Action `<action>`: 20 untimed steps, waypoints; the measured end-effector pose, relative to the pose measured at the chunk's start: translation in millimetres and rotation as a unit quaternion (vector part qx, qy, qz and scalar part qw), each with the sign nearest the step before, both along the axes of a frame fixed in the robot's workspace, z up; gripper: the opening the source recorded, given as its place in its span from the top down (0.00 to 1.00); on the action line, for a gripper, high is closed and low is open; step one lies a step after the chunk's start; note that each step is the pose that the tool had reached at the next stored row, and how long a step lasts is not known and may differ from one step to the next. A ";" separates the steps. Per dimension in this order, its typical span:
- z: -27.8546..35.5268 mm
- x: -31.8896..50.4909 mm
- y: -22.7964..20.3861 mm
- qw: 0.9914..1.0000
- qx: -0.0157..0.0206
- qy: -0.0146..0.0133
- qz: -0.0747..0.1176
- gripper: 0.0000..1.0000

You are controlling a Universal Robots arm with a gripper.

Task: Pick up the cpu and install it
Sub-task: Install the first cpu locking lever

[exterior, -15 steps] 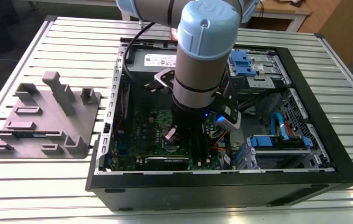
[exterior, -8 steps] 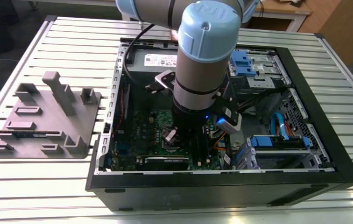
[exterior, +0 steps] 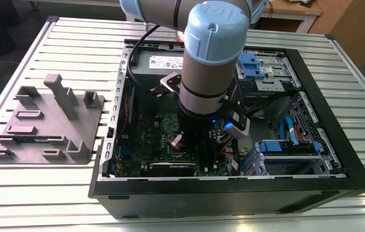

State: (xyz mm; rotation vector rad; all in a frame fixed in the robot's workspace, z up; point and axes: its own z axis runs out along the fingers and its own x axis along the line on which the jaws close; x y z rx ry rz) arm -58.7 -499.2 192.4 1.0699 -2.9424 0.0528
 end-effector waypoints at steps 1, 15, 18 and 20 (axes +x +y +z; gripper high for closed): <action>0.4 -0.2 0.0 1.000 0.000 0.000 0.000 0.90; 4.1 -5.0 7.0 1.000 0.000 -0.003 0.000 0.90; 4.1 -5.9 7.1 1.000 0.000 -0.004 0.000 0.90; 4.1 -6.1 7.1 1.000 0.000 -0.004 0.000 0.90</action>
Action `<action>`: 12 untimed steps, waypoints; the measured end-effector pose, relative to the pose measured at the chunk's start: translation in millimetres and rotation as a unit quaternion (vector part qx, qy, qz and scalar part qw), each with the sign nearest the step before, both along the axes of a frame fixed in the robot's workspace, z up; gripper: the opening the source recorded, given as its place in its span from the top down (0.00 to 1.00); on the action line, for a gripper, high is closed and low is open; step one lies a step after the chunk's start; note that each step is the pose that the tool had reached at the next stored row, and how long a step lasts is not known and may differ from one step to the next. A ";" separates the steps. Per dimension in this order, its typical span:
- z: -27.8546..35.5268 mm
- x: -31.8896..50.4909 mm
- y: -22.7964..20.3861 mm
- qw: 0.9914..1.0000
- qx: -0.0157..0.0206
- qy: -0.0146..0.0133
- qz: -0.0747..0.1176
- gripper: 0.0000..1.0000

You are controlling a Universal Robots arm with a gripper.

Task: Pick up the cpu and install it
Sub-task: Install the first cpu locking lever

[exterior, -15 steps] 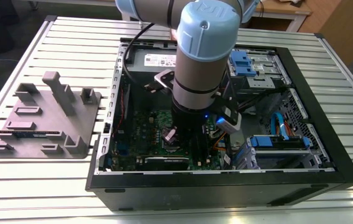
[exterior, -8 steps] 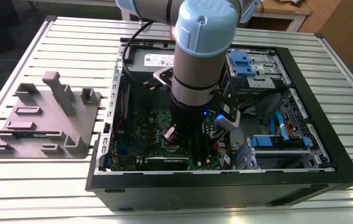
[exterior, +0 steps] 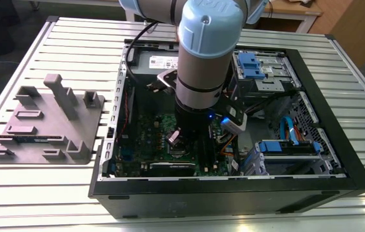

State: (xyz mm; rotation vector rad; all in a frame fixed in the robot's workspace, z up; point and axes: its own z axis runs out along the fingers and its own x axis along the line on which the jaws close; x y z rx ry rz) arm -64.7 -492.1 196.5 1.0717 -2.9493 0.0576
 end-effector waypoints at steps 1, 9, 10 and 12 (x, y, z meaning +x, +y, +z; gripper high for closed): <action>0.0 0.0 0.0 1.000 0.000 0.000 0.000 0.90; -4.0 -0.5 -0.4 1.000 0.000 -0.005 -0.001 0.90; -4.7 -0.4 -0.5 1.000 0.000 -0.006 -0.001 0.90; -5.9 -0.5 -0.9 1.000 0.000 -0.008 -0.001 0.90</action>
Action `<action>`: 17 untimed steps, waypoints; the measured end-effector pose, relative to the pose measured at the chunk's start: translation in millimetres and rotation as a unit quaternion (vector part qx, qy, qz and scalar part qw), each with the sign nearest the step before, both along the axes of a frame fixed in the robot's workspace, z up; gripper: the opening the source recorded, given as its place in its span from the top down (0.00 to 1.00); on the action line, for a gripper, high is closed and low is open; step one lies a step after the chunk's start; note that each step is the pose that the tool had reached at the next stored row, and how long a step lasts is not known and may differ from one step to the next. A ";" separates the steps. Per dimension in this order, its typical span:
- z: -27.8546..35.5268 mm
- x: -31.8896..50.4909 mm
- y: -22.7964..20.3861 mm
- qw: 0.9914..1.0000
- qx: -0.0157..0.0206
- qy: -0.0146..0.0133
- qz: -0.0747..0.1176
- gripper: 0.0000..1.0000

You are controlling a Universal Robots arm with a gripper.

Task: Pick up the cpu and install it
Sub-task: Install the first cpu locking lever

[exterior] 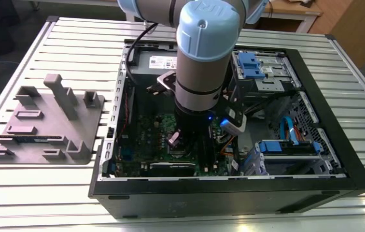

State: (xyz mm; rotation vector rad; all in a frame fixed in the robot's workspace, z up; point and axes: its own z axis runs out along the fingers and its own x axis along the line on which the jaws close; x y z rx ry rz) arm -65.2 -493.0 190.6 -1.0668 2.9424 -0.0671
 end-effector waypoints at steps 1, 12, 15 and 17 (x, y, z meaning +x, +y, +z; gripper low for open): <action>-0.4 0.0 -0.1 1.000 0.000 0.000 0.000 0.90; -1.3 0.1 -2.5 1.000 0.000 -0.002 0.000 0.90; -1.3 0.1 -3.0 1.000 0.000 -0.002 0.000 0.90; -1.1 0.1 -3.5 1.000 0.001 -0.002 0.000 0.90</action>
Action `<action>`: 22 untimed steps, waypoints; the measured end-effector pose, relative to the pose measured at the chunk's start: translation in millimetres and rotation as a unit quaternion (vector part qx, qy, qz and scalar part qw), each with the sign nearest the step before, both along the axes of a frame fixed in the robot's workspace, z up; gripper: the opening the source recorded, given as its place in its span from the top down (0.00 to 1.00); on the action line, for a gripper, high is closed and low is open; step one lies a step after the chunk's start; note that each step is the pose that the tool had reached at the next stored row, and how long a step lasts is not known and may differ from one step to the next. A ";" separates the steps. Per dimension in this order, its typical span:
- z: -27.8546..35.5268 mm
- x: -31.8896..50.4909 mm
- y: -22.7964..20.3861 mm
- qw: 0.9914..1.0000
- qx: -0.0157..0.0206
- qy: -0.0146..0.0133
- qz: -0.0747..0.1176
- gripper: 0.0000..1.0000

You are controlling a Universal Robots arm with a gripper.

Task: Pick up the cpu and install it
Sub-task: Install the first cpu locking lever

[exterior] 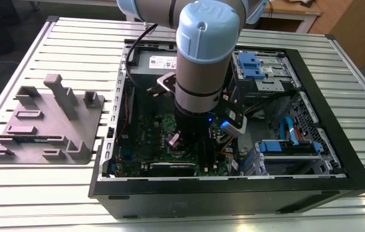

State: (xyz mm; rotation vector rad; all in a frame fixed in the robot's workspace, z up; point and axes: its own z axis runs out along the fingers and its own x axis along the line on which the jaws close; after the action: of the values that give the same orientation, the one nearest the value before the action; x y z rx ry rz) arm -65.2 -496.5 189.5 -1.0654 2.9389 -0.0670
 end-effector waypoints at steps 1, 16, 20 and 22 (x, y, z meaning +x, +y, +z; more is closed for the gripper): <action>0.2 0.0 -0.3 1.000 0.000 0.000 0.000 0.90; 7.8 0.0 -2.0 1.000 0.028 0.000 0.000 0.90; 7.7 0.0 -5.3 0.999 0.041 0.000 0.000 0.90; 7.8 0.0 -8.0 0.999 0.046 0.000 0.000 0.90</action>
State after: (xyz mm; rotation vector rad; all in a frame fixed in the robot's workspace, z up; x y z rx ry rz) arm -65.1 -504.5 197.3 -1.0527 2.9098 0.0689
